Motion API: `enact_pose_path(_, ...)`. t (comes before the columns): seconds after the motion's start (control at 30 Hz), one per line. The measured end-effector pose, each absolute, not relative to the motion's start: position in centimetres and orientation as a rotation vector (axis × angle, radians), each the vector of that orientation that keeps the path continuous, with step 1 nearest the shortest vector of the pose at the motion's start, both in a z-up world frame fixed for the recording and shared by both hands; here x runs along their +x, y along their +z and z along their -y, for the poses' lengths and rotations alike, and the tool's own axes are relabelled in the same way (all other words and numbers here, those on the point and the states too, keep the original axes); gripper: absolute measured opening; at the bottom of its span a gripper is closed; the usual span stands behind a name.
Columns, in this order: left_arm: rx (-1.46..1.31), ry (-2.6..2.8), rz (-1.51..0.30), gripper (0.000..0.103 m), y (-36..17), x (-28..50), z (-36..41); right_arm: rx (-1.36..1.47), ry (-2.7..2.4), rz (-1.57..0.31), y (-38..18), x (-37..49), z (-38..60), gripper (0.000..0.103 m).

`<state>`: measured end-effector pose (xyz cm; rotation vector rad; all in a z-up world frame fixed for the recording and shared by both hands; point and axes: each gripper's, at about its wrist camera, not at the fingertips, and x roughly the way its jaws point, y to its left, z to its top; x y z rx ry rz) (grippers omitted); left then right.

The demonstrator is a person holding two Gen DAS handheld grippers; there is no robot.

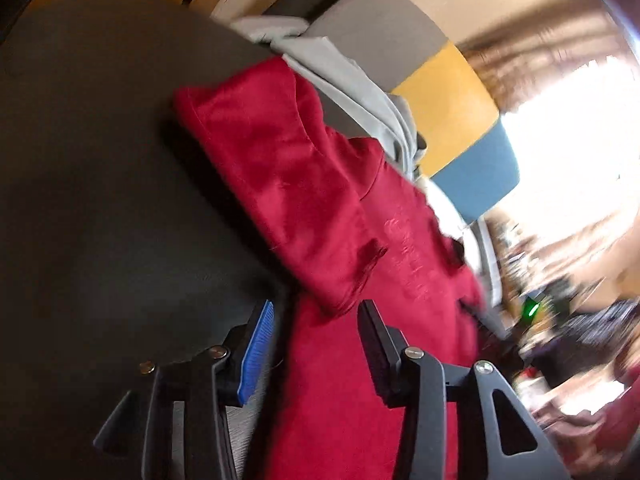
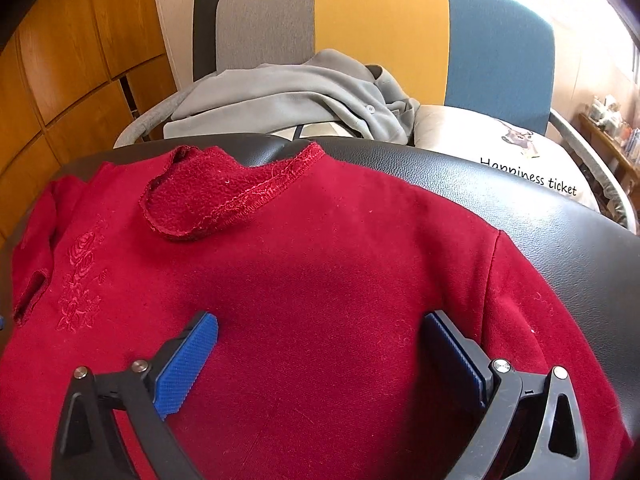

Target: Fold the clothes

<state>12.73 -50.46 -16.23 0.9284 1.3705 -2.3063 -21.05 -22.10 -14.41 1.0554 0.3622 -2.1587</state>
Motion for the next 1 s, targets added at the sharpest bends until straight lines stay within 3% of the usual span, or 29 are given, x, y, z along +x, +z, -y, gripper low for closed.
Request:
enact_pose_path(0.13,0.907,-2.220,-1.393,0.043,-17.2,10.4,52.4,1.054,-2.158,-0.362,-14.4,-21.1,22.0,0.103)
enact_pose_path(0.17,0.909,-2.190,-1.408,0.034,-17.7,10.0,52.8,1.054,-2.158,-0.360,-14.4,-21.1,22.0,0.103)
enact_pose_path(0.2,0.902,-2.166,-1.423,0.011,-18.0,9.9,53.1,1.054,-2.158,-0.360,-14.4,-21.1,22.0,0.103)
enact_pose_path(0.23,0.889,-2.154,-1.441,0.004,-18.2,9.9,53.4,1.054,-2.158,-0.359,-14.4,-21.1,22.0,0.103)
enact_pose_path(0.5,0.503,-2.140,-1.426,0.007,-11.0,17.9,61.0,1.054,-2.160,-0.358,-14.5,-21.2,22.0,0.103)
enact_pose_path(0.53,0.497,-2.093,-1.422,0.011,-10.7,19.3,62.6,1.054,-2.160,-0.357,-14.5,-21.2,22.0,0.103)
enact_pose_path(0.57,0.507,-2.050,-1.431,0.021,-10.5,20.6,64.1,1.054,-2.160,-0.358,-14.4,-21.1,22.1,0.103)
enact_pose_path(0.67,0.580,-1.928,-1.414,0.028,-10.3,23.5,65.7,1.055,-2.160,-0.359,-14.4,-21.1,22.1,0.103)
enact_pose_path(0.8,0.657,-1.983,-1.285,0.029,-9.5,27.1,63.5,1.057,-2.162,-0.363,-14.4,-21.1,22.2,0.103)
enact_pose_path(1.0,0.998,-2.278,-1.207,0.030,-11.6,28.5,52.7,1.066,-2.173,-0.404,-14.3,-20.9,22.7,0.103)
